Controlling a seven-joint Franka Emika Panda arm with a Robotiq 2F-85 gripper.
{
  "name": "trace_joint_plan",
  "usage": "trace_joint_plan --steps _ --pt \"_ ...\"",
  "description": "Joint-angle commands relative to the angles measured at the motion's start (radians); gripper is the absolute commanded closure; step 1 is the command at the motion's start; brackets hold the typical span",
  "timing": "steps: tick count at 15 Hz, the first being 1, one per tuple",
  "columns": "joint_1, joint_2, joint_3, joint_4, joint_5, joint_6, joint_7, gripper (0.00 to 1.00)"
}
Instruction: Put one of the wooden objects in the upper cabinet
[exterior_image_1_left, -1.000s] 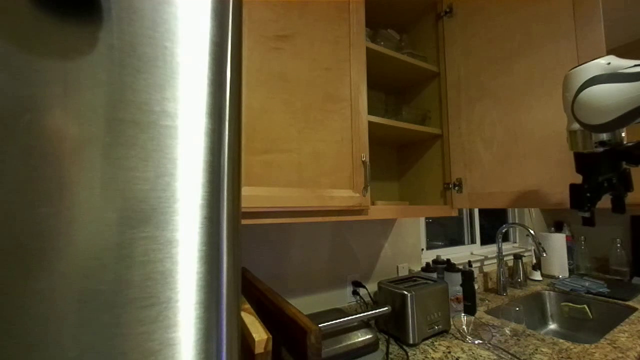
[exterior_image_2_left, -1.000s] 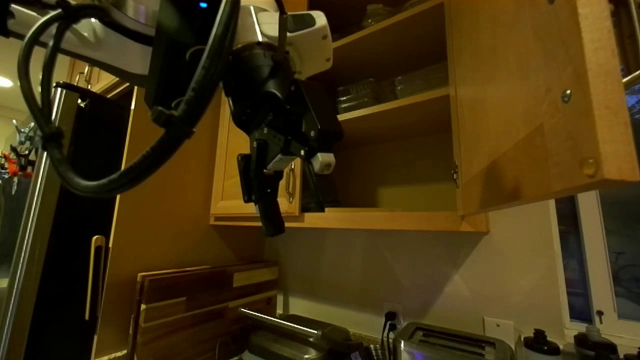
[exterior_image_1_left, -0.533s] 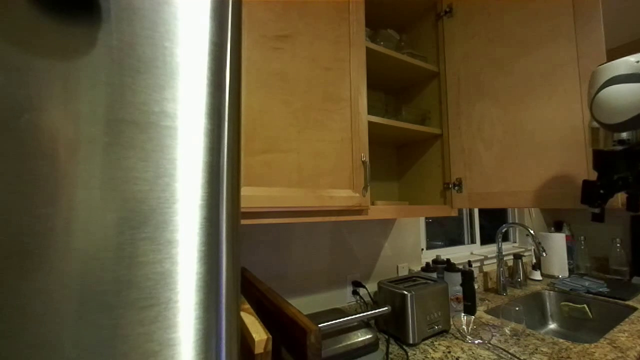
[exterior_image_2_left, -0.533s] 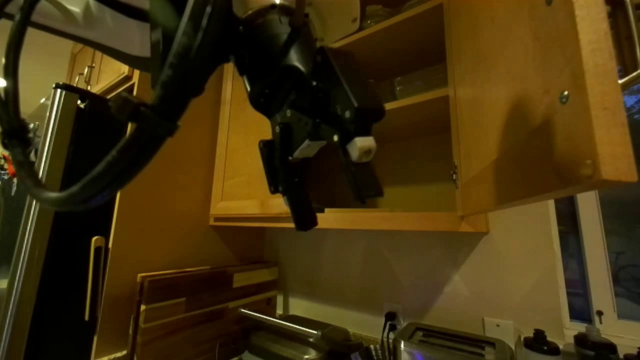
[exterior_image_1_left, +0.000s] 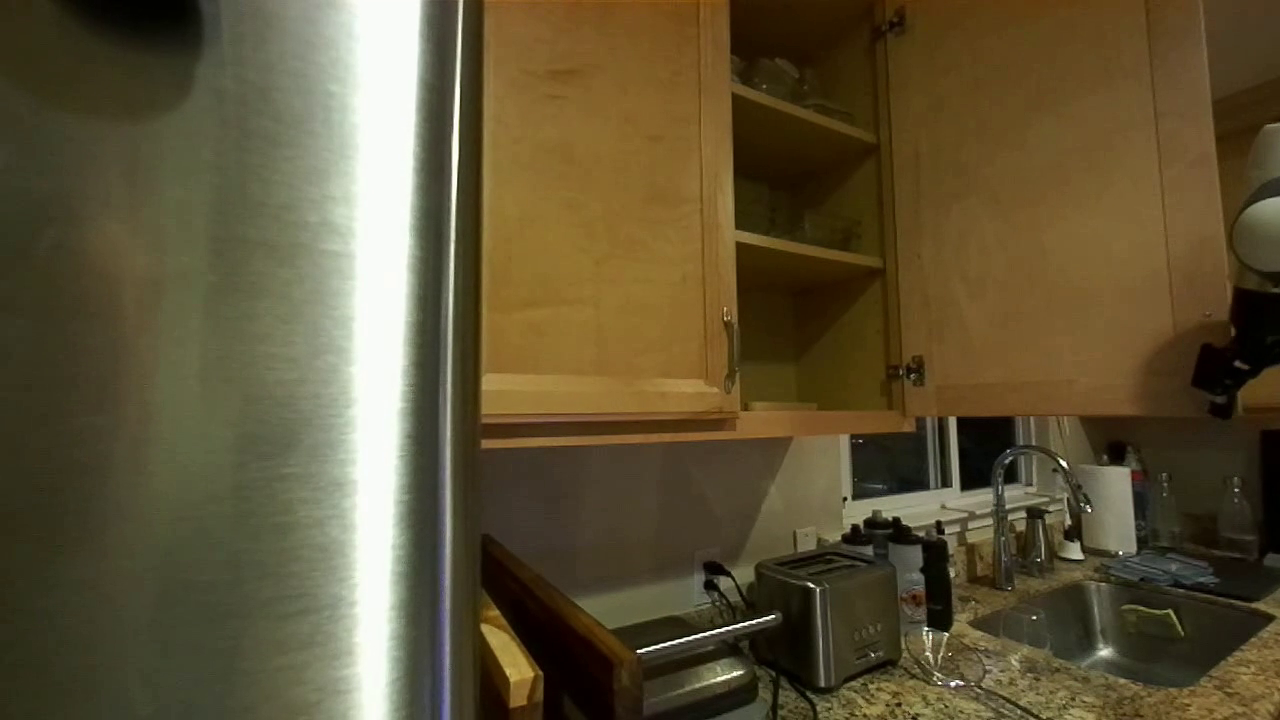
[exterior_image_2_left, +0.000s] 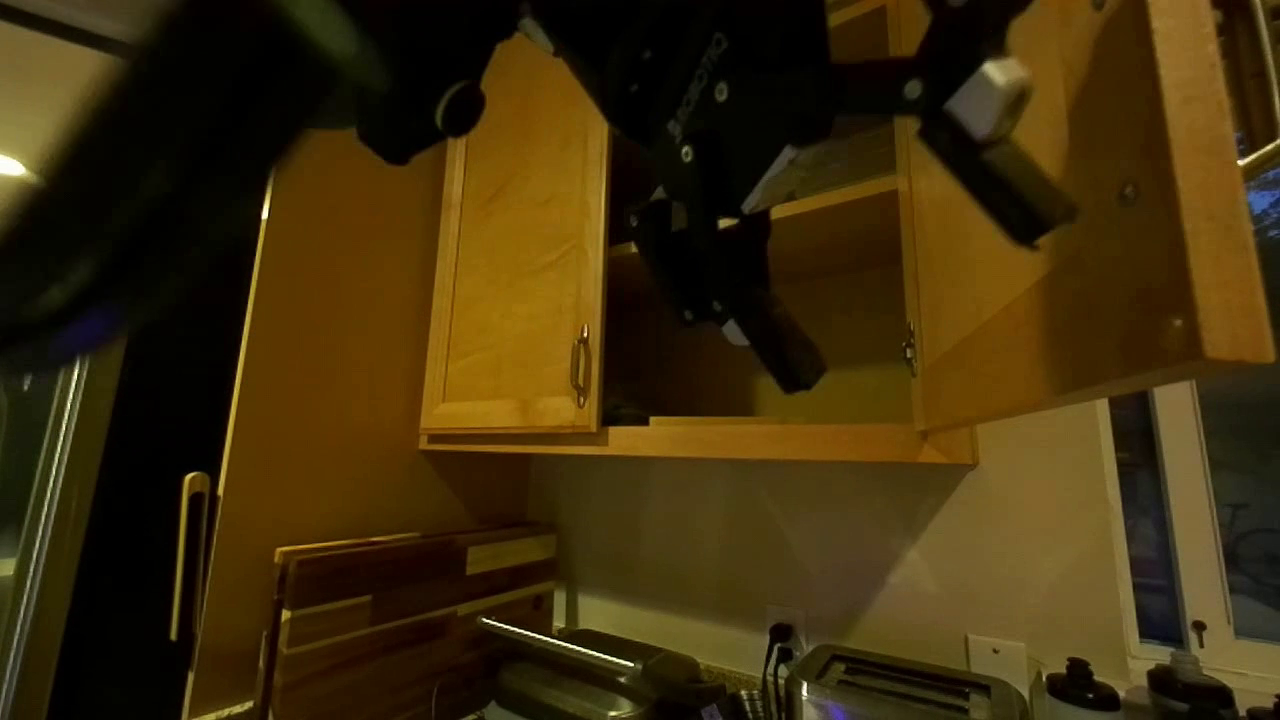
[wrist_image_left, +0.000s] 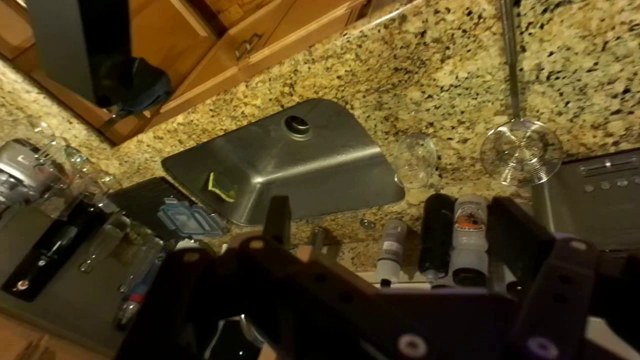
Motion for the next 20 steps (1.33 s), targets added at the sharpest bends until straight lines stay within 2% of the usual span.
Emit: trace_joint_plan --steps 1,7,13,16,20 --pt "-0.062 0.042 -0.008 -0.007 -0.058 0.123 0.027 0.00" --pt "-0.042 0.134 -0.067 -0.013 -0.005 0.294 -0.025 0.00" --pt "-0.101 0.189 -0.063 -0.037 -0.028 0.494 -0.055 0.00" --pt "-0.077 0.183 -0.077 -0.045 0.022 0.519 -0.116 0.00" --pt "-0.030 0.124 -0.060 -0.094 0.082 0.538 -0.251 0.00"
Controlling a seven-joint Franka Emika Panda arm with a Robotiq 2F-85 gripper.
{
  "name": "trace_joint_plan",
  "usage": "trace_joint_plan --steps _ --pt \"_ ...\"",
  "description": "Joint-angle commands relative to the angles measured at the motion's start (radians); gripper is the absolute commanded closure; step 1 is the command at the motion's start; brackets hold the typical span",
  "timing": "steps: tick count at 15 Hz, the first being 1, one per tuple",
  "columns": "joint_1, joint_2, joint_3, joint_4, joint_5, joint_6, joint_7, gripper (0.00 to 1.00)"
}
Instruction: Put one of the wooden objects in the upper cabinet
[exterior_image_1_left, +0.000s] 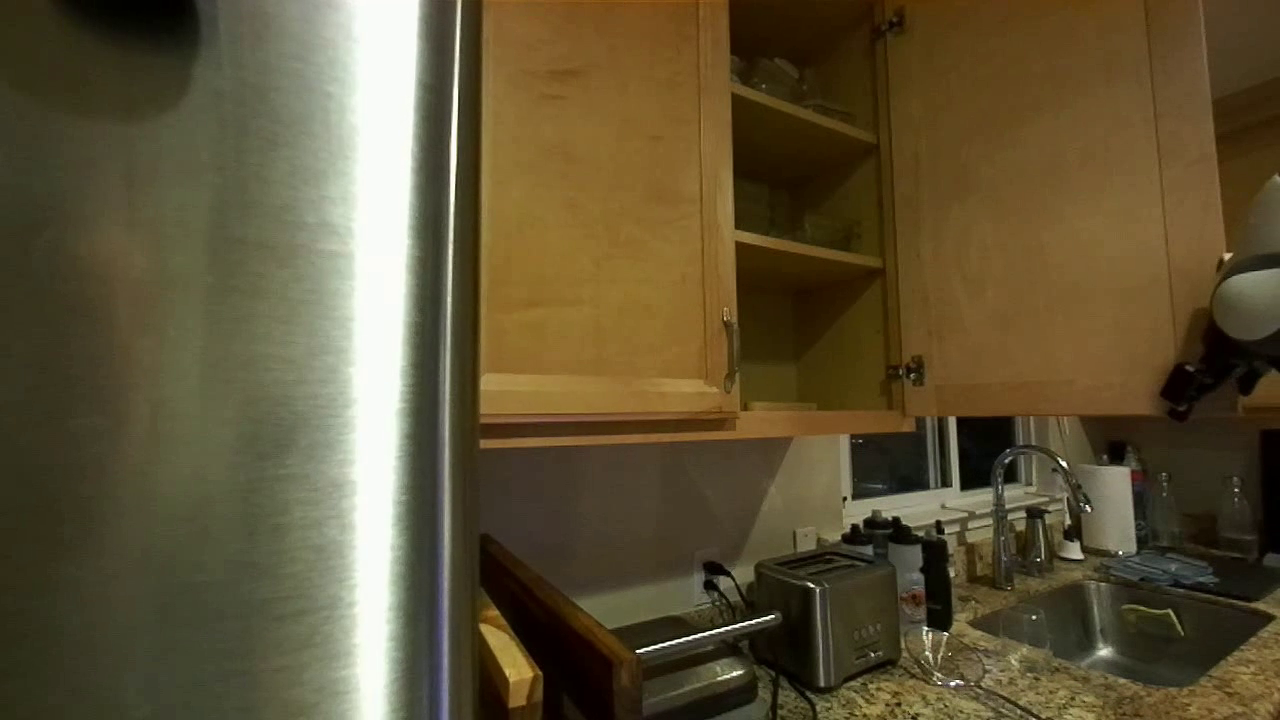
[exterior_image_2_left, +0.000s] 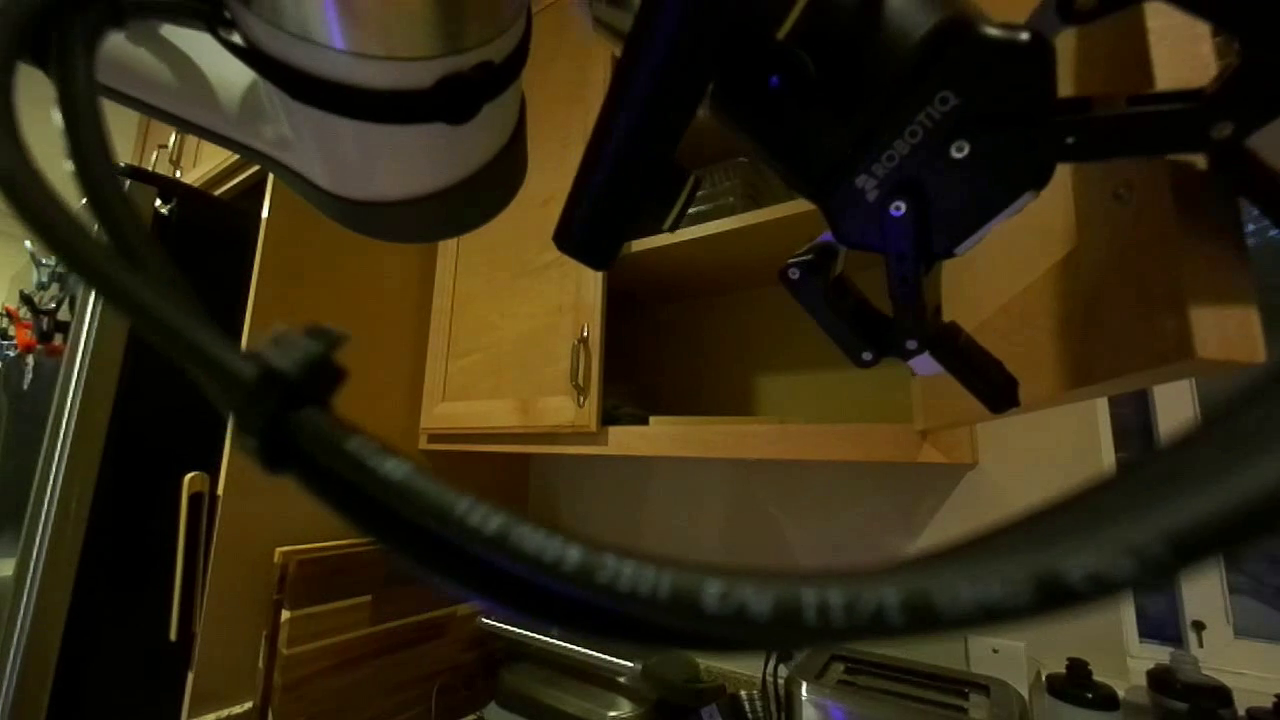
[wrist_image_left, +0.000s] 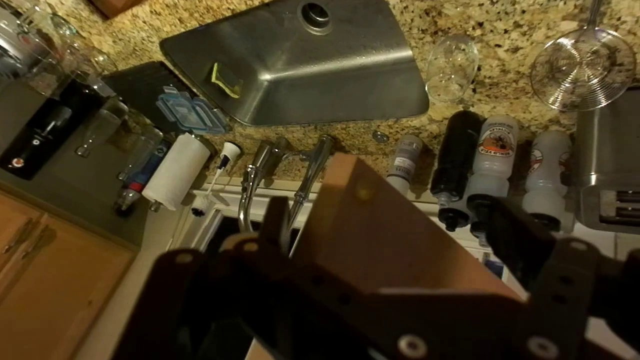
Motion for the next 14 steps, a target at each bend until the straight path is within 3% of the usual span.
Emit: trace_joint_plan --steps 1,8,14 --pt "0.046 -0.091 0.004 -0.067 0.057 0.033 -0.146 0.00" --pt "0.024 -0.266 0.071 -0.179 0.045 -0.012 -0.291 0.00" --pt "0.059 -0.459 0.158 -0.261 0.047 -0.112 -0.336 0.00"
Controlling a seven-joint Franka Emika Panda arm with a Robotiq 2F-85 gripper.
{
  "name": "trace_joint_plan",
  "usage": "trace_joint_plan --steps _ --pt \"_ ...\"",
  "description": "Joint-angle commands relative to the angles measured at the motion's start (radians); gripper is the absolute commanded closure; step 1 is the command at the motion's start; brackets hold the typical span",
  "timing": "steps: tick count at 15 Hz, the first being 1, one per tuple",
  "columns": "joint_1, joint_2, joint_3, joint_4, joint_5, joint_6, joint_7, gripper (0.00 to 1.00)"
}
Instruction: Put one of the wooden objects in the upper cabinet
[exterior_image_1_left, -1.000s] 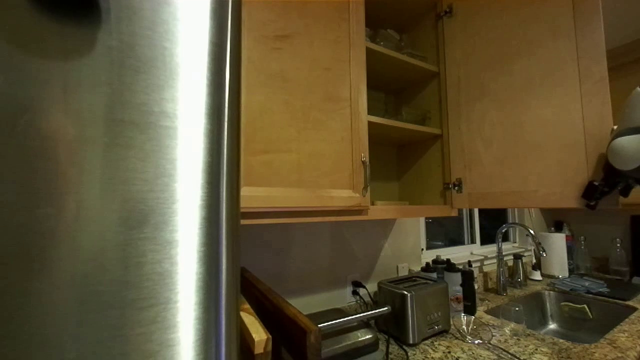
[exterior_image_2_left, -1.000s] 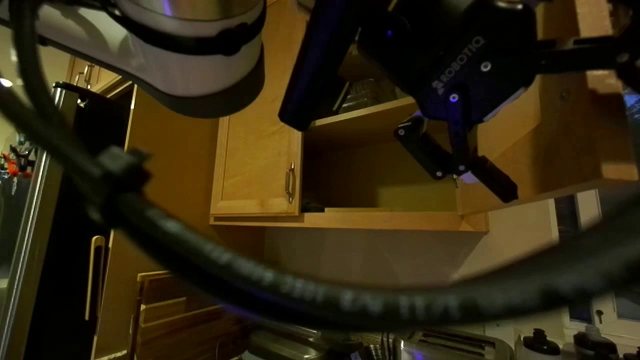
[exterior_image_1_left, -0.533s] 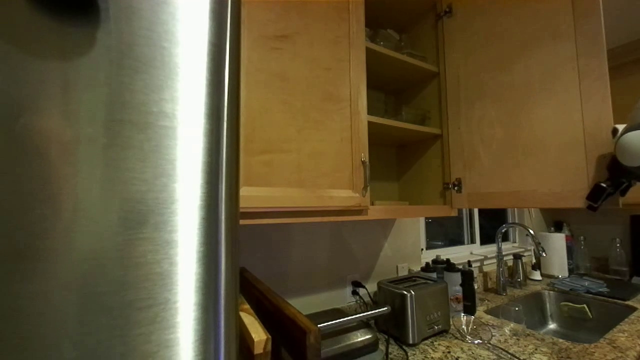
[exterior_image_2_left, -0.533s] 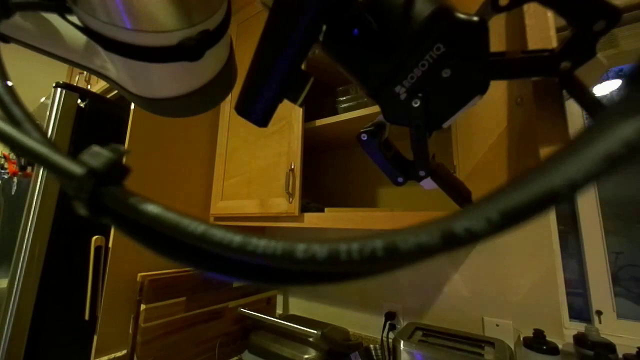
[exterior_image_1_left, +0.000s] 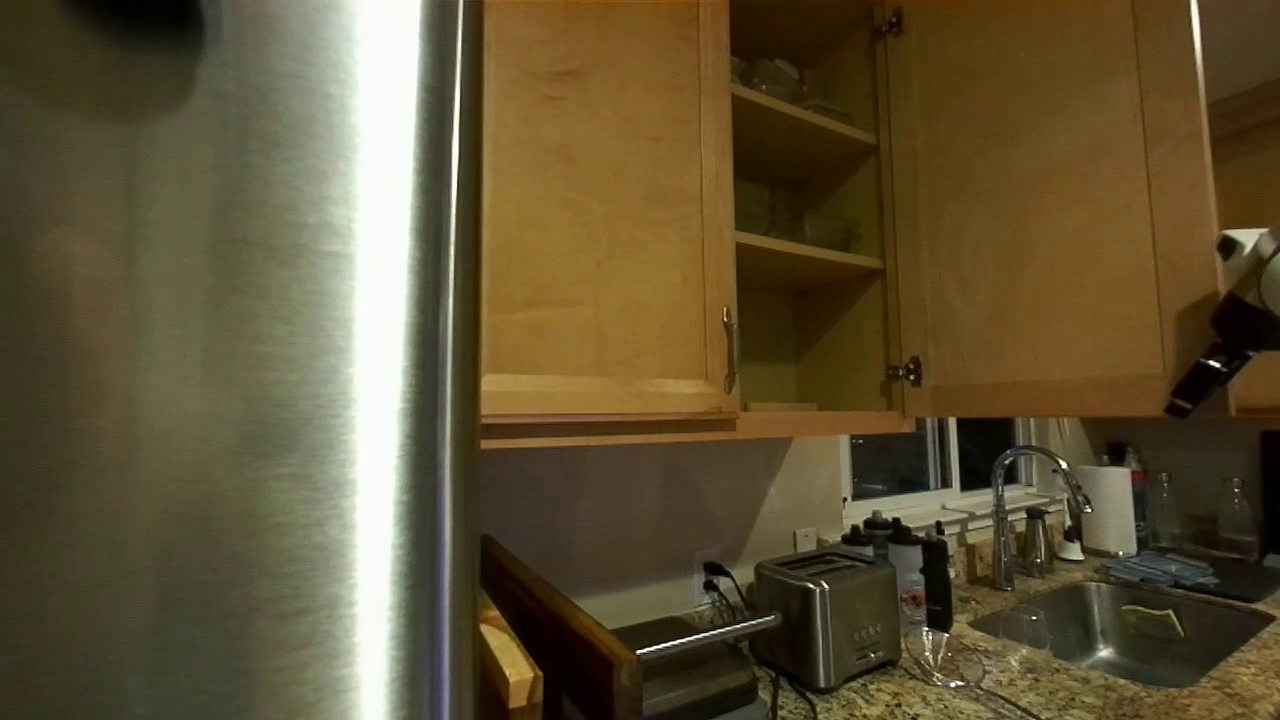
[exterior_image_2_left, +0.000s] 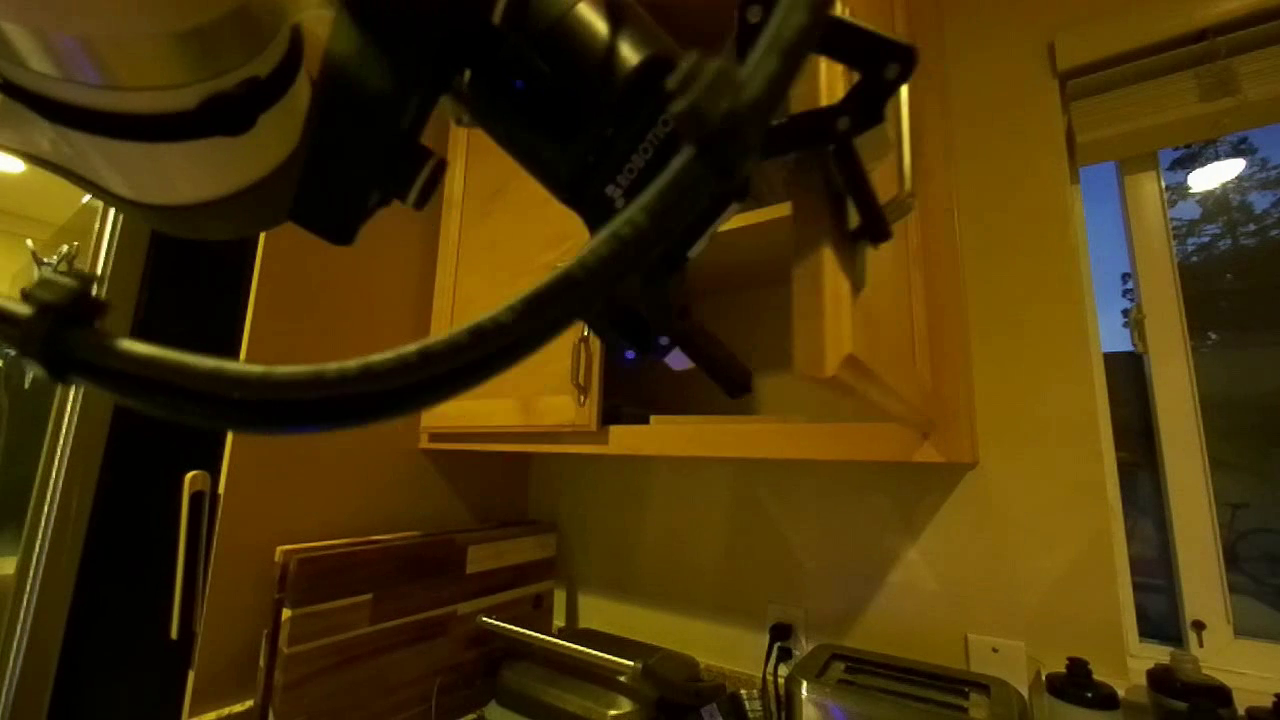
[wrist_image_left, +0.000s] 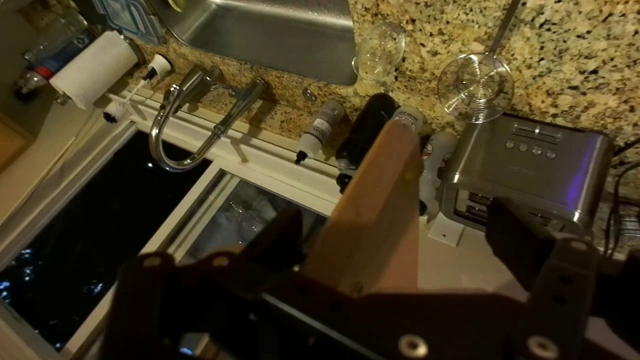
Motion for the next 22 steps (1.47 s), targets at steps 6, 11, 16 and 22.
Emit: trace_joint_plan --steps 6,11,16,22 --pt "0.191 -0.267 0.220 -0.075 0.010 -0.272 -0.010 0.00" --pt "0.411 -0.298 0.337 -0.055 0.036 -0.427 -0.014 0.00" --pt "0.637 -0.304 0.396 -0.046 0.055 -0.435 -0.062 0.00" --pt "0.789 -0.299 0.371 -0.042 0.059 -0.395 -0.158 0.00"
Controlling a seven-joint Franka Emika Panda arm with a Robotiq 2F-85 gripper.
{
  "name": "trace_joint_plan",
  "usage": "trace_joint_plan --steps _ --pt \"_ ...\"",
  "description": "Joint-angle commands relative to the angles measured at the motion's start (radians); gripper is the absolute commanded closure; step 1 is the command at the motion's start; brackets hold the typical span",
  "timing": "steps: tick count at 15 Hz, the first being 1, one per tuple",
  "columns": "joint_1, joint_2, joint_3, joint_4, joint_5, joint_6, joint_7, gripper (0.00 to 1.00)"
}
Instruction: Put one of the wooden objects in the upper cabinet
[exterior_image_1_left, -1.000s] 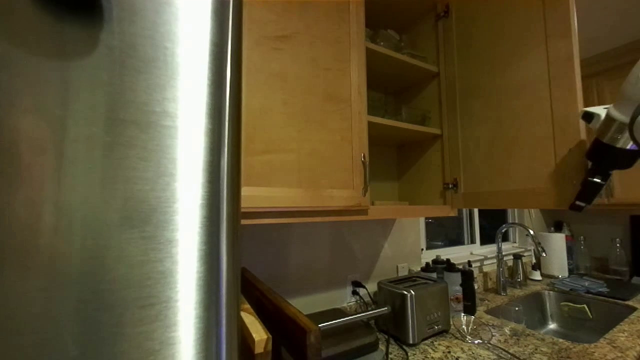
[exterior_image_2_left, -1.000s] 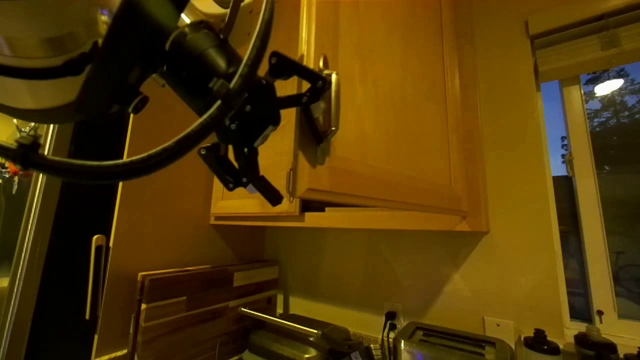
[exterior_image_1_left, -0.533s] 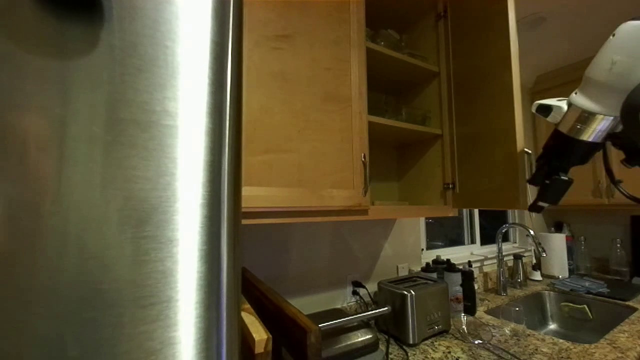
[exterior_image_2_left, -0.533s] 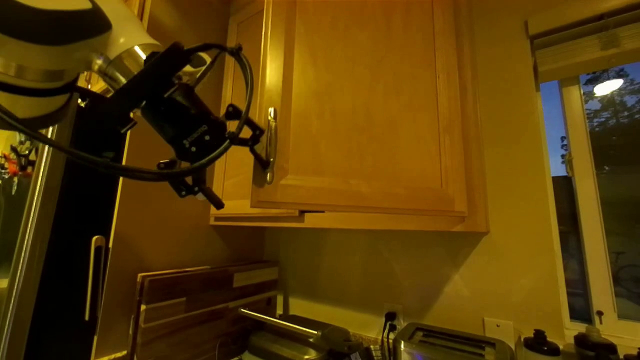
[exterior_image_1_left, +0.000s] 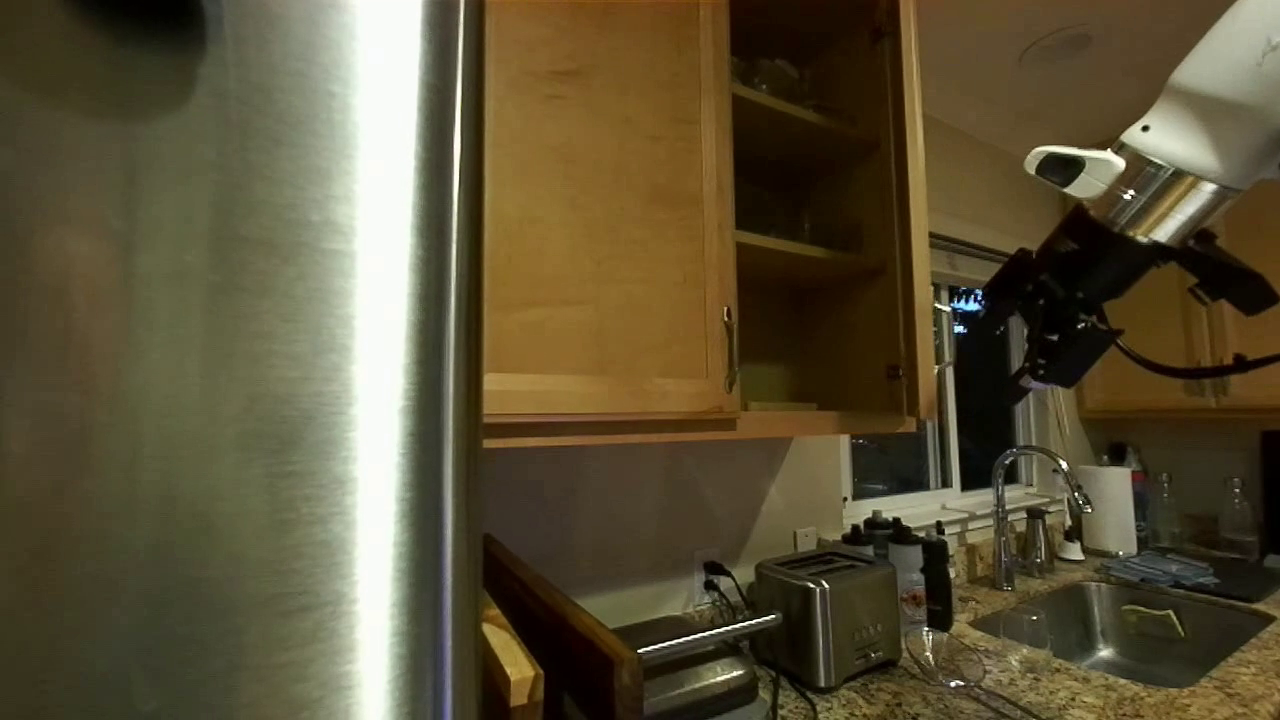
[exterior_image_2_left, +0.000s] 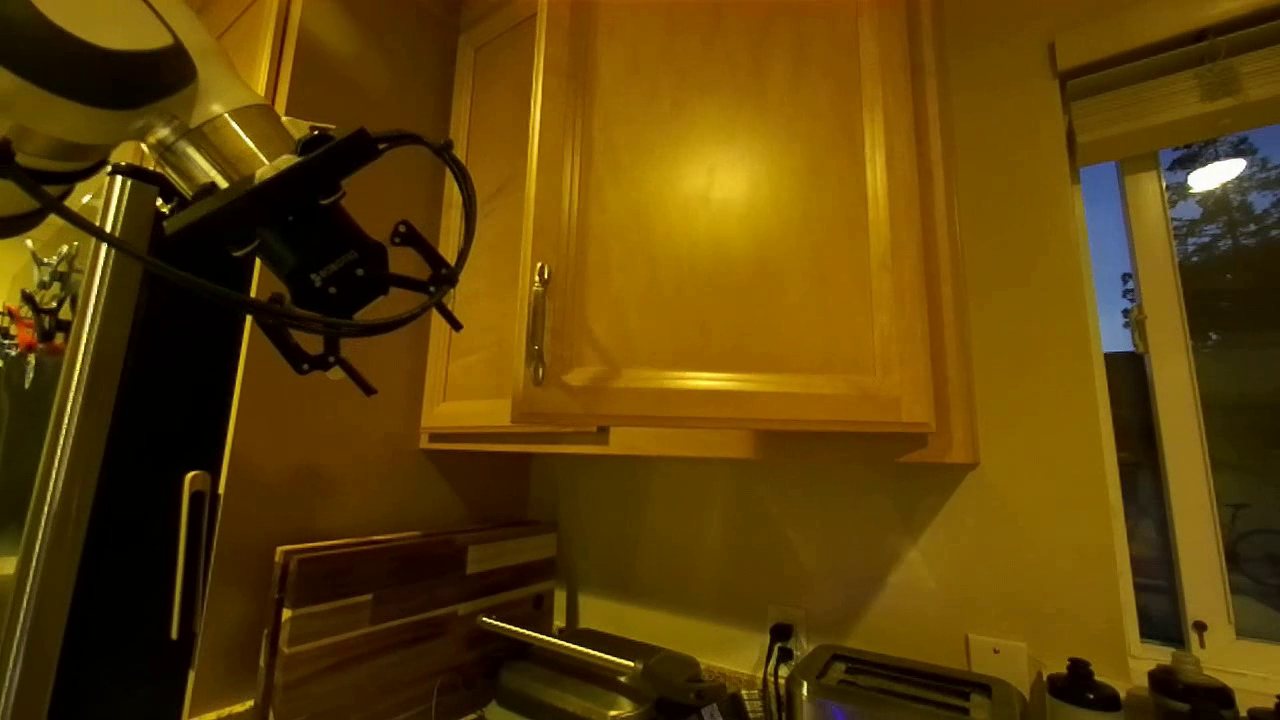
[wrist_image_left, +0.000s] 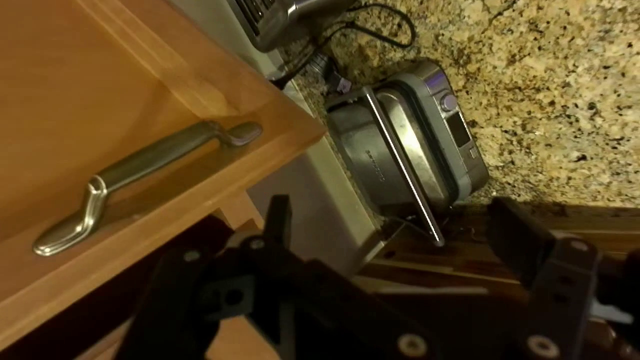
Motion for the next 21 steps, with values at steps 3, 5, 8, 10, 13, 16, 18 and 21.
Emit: trace_joint_plan --steps 3,5,8,10,13,16,18,21 --pt "-0.067 0.002 -0.002 0.016 0.009 -0.031 0.075 0.00" --pt "-0.101 0.026 -0.010 0.039 0.005 -0.078 0.116 0.00" --pt "-0.174 0.071 -0.011 0.077 -0.006 -0.131 0.182 0.00" --pt "-0.217 0.116 -0.003 0.113 -0.011 -0.174 0.226 0.00" --pt "-0.193 0.091 -0.020 0.087 -0.014 -0.146 0.204 0.00" --pt "-0.197 0.113 -0.018 0.099 -0.013 -0.148 0.213 0.00" --pt "-0.197 0.114 -0.018 0.101 -0.013 -0.149 0.213 0.00" --pt "-0.184 0.134 -0.025 0.115 0.016 -0.139 0.233 0.00"
